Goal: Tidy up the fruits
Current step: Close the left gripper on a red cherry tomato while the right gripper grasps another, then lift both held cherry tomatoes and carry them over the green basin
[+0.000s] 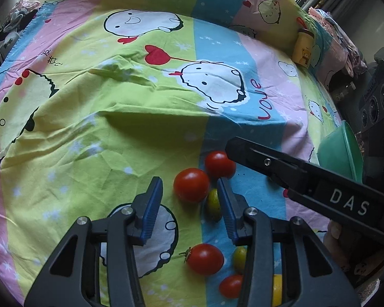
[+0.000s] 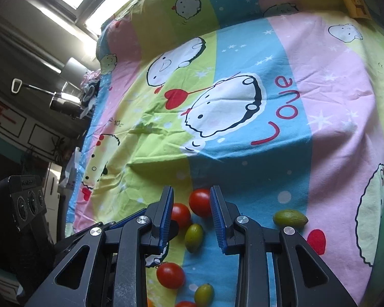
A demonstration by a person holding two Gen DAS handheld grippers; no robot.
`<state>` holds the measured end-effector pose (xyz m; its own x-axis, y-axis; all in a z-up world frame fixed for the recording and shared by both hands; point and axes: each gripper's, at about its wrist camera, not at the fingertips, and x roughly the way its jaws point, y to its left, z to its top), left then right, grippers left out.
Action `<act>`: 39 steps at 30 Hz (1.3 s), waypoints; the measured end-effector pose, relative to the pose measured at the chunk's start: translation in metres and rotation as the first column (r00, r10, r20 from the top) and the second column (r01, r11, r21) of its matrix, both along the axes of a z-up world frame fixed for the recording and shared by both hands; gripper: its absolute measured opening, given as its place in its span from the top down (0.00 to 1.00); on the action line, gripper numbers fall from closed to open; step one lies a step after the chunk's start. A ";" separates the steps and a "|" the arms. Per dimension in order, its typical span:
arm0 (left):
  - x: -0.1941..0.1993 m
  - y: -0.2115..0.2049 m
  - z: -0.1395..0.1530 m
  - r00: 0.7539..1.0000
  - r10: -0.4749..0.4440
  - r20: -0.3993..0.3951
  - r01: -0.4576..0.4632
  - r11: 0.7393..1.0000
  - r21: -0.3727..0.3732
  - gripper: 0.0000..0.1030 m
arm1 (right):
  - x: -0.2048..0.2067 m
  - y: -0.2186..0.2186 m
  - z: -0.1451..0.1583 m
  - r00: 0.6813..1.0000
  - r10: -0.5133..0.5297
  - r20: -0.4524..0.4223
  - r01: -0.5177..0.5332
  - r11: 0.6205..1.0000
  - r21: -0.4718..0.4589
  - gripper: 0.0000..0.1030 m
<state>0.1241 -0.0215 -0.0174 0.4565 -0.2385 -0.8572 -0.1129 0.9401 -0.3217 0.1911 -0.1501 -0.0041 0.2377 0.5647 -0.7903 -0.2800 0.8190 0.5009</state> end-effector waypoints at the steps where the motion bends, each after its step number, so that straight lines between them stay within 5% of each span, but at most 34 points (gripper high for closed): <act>1: 0.001 0.002 -0.002 1.000 0.005 -0.003 -0.005 1.000 -0.012 0.58 | 0.001 0.002 -0.002 1.000 0.000 -0.002 0.000 1.000 -0.013 0.68; 8: 0.007 -0.001 -0.011 1.000 0.001 -0.007 -0.001 1.000 0.010 0.59 | 0.005 0.007 -0.018 1.000 -0.001 -0.031 0.000 0.999 -0.044 0.68; 16: 0.009 0.002 -0.017 1.000 0.008 -0.027 -0.009 0.999 -0.045 0.66 | 0.004 0.011 -0.023 1.000 0.008 -0.021 -0.008 0.999 -0.043 0.68; 28: 0.007 -0.005 -0.017 1.000 -0.008 -0.021 0.008 1.000 0.005 0.69 | -0.001 0.015 -0.027 1.000 0.020 -0.021 -0.021 0.999 -0.033 0.68; 39: -0.011 -0.021 0.017 0.995 -0.031 0.095 0.030 0.999 0.017 0.69 | -0.019 -0.001 0.007 0.997 -0.019 0.076 0.019 1.000 -0.006 0.68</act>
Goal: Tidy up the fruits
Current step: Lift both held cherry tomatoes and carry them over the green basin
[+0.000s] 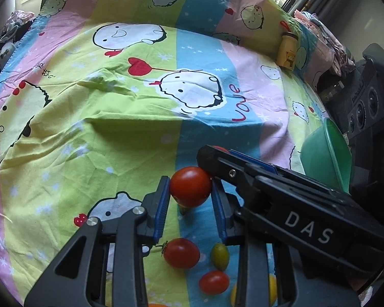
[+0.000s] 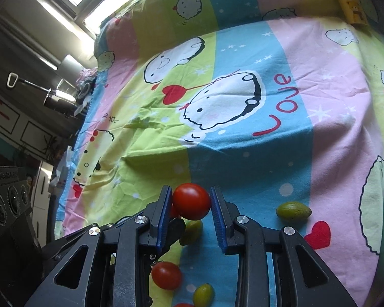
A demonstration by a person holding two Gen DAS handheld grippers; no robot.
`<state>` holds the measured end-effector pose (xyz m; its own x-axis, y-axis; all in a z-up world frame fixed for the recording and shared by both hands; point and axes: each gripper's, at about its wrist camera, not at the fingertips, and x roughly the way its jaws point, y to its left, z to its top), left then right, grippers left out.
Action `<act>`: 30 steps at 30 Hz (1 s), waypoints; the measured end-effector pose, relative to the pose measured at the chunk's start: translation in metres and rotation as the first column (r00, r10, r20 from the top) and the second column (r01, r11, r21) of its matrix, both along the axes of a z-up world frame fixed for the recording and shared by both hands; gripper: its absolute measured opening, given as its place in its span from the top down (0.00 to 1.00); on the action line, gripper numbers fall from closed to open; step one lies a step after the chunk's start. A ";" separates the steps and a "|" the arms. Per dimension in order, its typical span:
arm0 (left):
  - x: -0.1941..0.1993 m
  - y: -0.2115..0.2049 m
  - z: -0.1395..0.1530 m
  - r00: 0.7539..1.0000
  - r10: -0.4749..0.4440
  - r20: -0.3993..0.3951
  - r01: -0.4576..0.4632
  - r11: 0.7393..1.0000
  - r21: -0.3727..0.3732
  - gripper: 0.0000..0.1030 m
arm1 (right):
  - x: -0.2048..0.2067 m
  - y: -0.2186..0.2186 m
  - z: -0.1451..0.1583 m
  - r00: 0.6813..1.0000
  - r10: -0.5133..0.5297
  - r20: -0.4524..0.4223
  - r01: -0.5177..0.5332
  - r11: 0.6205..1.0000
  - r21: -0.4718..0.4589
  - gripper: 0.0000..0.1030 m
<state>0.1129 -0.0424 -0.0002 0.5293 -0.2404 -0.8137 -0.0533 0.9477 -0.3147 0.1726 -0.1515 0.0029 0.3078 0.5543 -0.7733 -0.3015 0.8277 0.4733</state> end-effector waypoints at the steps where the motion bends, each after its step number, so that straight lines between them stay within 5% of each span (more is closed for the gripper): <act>1: -0.002 -0.002 0.004 1.000 -0.003 0.012 0.003 1.000 0.000 0.69 | -0.002 -0.003 0.004 1.000 -0.005 0.008 0.005 1.000 0.007 0.68; 19: -0.043 -0.059 0.067 0.966 -0.123 0.227 0.120 0.992 0.028 0.69 | -0.050 -0.092 0.061 0.969 -0.196 0.148 0.190 0.980 0.055 0.68; 30: -0.036 -0.124 0.087 0.943 -0.200 0.266 0.193 0.980 0.054 0.69 | -0.053 -0.157 0.076 0.932 -0.323 0.166 0.303 0.943 0.136 0.68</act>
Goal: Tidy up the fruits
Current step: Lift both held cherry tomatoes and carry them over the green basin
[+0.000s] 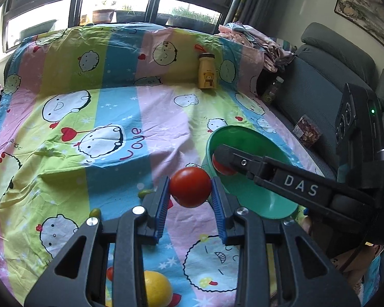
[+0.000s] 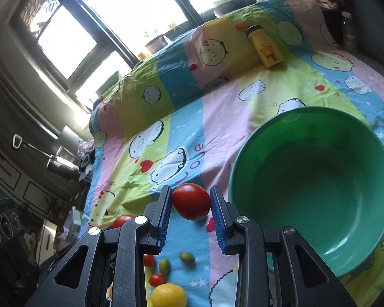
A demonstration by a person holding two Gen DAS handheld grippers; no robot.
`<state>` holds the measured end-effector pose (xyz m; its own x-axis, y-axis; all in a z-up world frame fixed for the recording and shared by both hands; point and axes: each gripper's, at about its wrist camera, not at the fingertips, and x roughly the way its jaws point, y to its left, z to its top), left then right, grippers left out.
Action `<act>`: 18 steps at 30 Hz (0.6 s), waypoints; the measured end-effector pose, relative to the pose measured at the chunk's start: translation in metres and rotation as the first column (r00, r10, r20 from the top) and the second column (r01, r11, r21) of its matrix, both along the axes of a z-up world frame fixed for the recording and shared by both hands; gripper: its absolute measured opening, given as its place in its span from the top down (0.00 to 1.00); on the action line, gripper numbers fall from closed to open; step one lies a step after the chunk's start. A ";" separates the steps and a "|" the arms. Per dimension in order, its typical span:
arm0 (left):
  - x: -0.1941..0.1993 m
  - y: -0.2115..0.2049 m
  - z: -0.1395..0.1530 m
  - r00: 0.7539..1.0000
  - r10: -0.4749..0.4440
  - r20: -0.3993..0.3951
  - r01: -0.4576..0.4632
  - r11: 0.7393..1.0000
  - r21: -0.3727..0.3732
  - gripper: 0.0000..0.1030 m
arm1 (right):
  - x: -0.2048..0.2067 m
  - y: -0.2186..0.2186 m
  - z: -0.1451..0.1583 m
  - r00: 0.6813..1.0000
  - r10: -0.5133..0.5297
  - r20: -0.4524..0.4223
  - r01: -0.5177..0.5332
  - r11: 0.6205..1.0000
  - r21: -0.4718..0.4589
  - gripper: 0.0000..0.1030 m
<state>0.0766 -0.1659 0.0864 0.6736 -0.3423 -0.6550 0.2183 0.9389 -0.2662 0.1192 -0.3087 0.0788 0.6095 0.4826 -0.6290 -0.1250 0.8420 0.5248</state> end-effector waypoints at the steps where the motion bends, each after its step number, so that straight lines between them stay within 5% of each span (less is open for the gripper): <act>1: 0.002 -0.007 0.002 1.000 -0.008 0.003 0.007 1.000 0.012 0.69 | 0.000 -0.006 0.000 1.000 -0.011 -0.001 0.011 1.000 0.006 0.68; 18: 0.036 -0.084 -0.011 0.989 -0.127 -0.077 0.124 0.991 -0.039 0.69 | -0.001 -0.103 -0.010 0.979 -0.197 -0.056 0.202 0.971 0.127 0.68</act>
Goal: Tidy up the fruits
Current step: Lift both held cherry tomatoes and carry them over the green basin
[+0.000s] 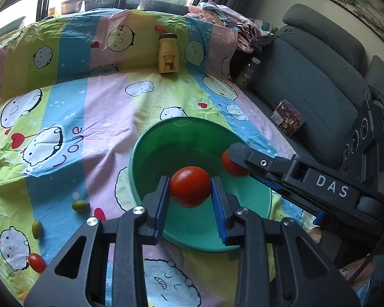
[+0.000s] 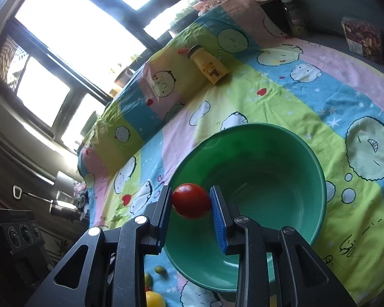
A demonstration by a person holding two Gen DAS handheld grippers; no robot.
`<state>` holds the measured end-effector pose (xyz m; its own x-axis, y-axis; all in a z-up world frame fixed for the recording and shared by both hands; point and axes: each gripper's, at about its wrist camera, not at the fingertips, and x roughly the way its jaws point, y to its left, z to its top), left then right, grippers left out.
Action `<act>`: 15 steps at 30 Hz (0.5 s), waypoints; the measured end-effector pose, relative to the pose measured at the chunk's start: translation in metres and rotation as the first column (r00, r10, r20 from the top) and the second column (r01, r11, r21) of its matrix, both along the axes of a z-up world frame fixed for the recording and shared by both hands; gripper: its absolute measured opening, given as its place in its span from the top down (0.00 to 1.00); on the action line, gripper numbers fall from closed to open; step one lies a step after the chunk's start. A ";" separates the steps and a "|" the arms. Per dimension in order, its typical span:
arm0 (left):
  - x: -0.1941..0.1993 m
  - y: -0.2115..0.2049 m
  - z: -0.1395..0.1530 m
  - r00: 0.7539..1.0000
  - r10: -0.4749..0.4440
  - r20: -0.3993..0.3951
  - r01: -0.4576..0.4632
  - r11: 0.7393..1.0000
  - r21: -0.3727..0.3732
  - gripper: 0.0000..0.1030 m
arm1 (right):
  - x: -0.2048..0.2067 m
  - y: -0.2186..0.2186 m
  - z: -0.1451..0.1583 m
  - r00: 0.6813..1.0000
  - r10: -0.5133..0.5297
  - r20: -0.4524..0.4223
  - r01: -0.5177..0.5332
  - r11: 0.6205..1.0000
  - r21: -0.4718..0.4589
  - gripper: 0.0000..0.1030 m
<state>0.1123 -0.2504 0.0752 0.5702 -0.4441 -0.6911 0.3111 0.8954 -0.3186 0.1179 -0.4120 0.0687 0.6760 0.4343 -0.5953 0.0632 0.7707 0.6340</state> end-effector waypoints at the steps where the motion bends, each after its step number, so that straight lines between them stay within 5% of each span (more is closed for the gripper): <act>1: 0.001 -0.004 -0.003 1.000 -0.005 -0.006 0.005 1.000 0.000 0.69 | 0.000 -0.003 -0.001 1.000 -0.003 -0.006 0.003 1.000 -0.002 0.68; 15: 0.009 -0.017 -0.033 0.997 -0.001 -0.080 0.000 1.000 -0.011 0.69 | 0.001 -0.009 -0.010 0.999 0.005 -0.047 -0.008 0.999 -0.049 0.68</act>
<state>0.1210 -0.2671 0.0421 0.5134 -0.4518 -0.7296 0.2844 0.8917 -0.3521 0.1186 -0.4208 0.0587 0.6440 0.4083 -0.6469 0.0868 0.8012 0.5921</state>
